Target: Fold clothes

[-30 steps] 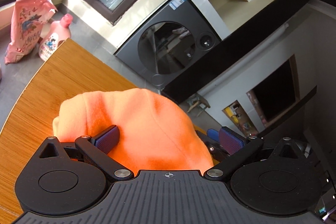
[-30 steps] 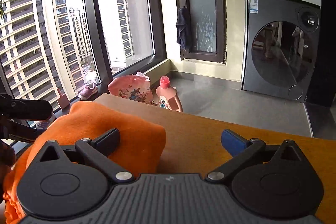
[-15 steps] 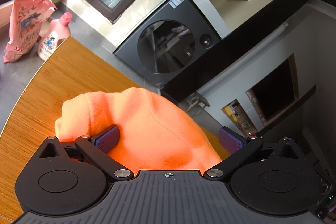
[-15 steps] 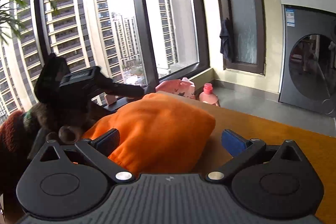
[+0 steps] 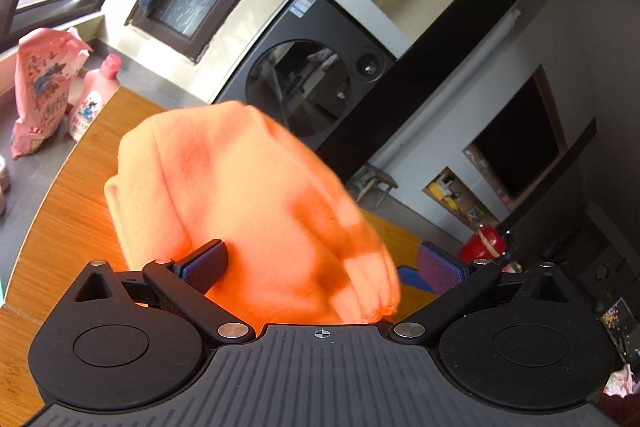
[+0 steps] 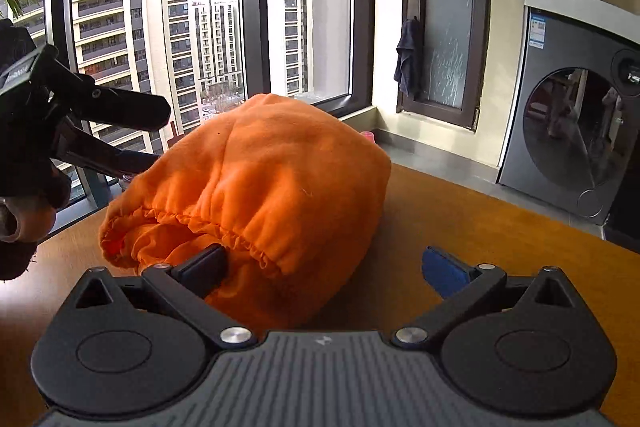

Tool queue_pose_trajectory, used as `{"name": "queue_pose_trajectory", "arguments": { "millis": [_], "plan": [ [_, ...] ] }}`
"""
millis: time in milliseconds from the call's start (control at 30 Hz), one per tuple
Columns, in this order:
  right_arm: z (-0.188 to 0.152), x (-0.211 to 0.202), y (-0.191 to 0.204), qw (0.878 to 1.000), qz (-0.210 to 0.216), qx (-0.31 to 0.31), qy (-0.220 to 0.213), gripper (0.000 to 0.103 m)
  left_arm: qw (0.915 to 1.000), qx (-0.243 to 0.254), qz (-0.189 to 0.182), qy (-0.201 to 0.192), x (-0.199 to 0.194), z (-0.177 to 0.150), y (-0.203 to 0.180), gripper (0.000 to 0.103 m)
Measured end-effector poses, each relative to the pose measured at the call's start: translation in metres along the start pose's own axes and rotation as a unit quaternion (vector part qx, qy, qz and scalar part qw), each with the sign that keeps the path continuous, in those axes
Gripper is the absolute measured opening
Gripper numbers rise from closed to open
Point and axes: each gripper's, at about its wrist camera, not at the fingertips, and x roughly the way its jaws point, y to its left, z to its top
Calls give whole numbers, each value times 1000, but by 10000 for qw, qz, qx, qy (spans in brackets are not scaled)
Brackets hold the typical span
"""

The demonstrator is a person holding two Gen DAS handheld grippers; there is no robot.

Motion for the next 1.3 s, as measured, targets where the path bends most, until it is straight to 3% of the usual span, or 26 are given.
{"name": "queue_pose_trajectory", "arguments": {
  "millis": [33,167,233,367,467,567,633,833,933,1033,1133,1300],
  "plan": [
    [0,-3,1,10000,11,-6,-12,103,10000,-53,82,9,2,0,3,103],
    [10,-26,5,9986,100,-316,-404,103,9958,-25,-736,-544,-19,18,-8,103],
    [20,-27,9,9977,231,-421,-471,103,9930,17,-936,-727,-19,30,-13,103],
    [30,-8,33,9951,440,-775,-422,103,9964,99,-721,-436,20,48,-7,103],
    [23,22,46,9939,6,-1097,-130,103,9977,-430,-532,-18,52,46,21,103],
    [11,44,36,9957,-67,-919,91,103,9955,-699,-637,-76,52,46,36,103],
    [14,42,29,9973,108,-722,88,103,9954,-712,-627,-100,50,47,38,103],
    [41,6,-16,9952,820,251,-474,103,9946,-424,-781,-541,24,43,26,103],
    [56,16,-51,9950,299,834,-461,103,9935,-534,-880,-476,28,40,31,103],
    [57,48,-64,9945,-17,1046,-60,103,9938,-654,-817,-387,34,37,40,103],
    [52,83,-47,9964,12,804,251,103,9942,-658,-739,-432,31,37,45,103],
    [50,109,-41,9982,-228,555,88,103,9935,-750,-707,-482,29,40,54,103]
  ]
}}
